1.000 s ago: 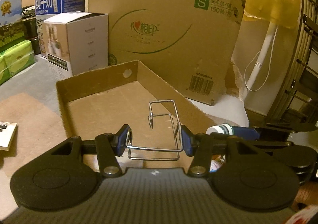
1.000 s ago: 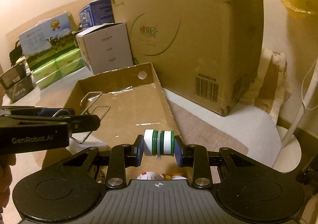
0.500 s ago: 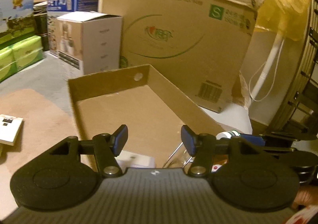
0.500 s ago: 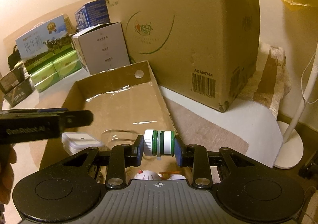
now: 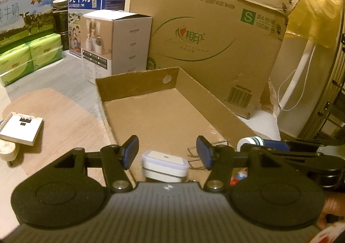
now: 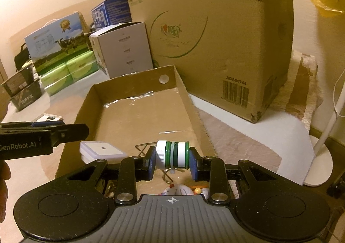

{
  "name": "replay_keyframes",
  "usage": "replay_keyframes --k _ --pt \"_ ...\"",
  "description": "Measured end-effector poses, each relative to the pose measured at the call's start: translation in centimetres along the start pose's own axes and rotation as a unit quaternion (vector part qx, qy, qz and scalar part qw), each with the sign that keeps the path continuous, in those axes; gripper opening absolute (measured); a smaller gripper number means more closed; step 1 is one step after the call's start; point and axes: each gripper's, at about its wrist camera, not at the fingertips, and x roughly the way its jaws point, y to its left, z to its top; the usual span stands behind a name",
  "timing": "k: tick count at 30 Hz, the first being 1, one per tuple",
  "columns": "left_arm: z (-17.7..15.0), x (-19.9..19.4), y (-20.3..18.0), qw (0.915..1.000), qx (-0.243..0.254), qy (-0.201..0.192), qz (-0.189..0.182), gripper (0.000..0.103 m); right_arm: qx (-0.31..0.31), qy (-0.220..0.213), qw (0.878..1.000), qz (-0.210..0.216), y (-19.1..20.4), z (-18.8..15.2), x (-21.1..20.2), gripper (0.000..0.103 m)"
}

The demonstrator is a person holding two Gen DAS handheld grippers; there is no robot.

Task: Organize rigid objects
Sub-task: 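Open the right tool to drop the tape roll into the box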

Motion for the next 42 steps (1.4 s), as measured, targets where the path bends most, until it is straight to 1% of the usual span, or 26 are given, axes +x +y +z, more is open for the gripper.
replay_keyframes --k 8,15,17,18,19,20,21,30,38,42 --pt "-0.4 -0.2 0.8 1.0000 -0.004 -0.001 0.003 0.055 -0.007 0.006 1.000 0.006 0.8 -0.1 0.7 0.032" --pt "-0.7 -0.3 1.4 0.9999 -0.009 0.001 0.009 0.055 -0.009 0.005 1.000 0.027 1.8 -0.4 0.5 0.032" --pt "-0.8 -0.4 1.6 0.9999 -0.012 0.002 0.012 0.058 -0.012 0.006 0.999 0.037 2.0 -0.4 0.5 0.033" --pt "-0.9 -0.5 1.7 0.9998 -0.013 0.002 0.013 0.059 -0.014 0.008 0.999 0.040 2.2 -0.4 0.4 0.040" --pt "-0.9 -0.7 1.8 0.9998 -0.013 0.002 0.014 0.059 -0.016 0.006 0.999 0.041 2.2 -0.5 0.3 0.060" --pt "-1.0 -0.8 1.8 0.9998 -0.013 0.001 0.015 0.059 -0.017 0.000 0.999 0.040 2.3 -0.5 0.1 0.068" --pt "-1.1 -1.0 1.9 0.9998 -0.013 0.001 0.016 0.059 -0.017 -0.007 0.999 0.040 2.3 -0.5 -0.1 0.070" --pt "-1.8 -3.5 2.9 0.9994 -0.020 -0.002 0.028 0.061 -0.014 -0.004 1.000 0.027 3.1 -0.7 -2.0 0.070" --pt "-2.8 -6.6 3.8 0.9989 -0.017 -0.007 0.043 0.062 -0.013 0.007 1.000 0.019 5.1 -1.6 -3.9 0.070" --pt "-3.5 -8.4 4.4 0.9984 -0.021 -0.010 0.052 0.066 -0.019 0.011 1.000 0.020 6.5 -2.1 -4.8 0.070"
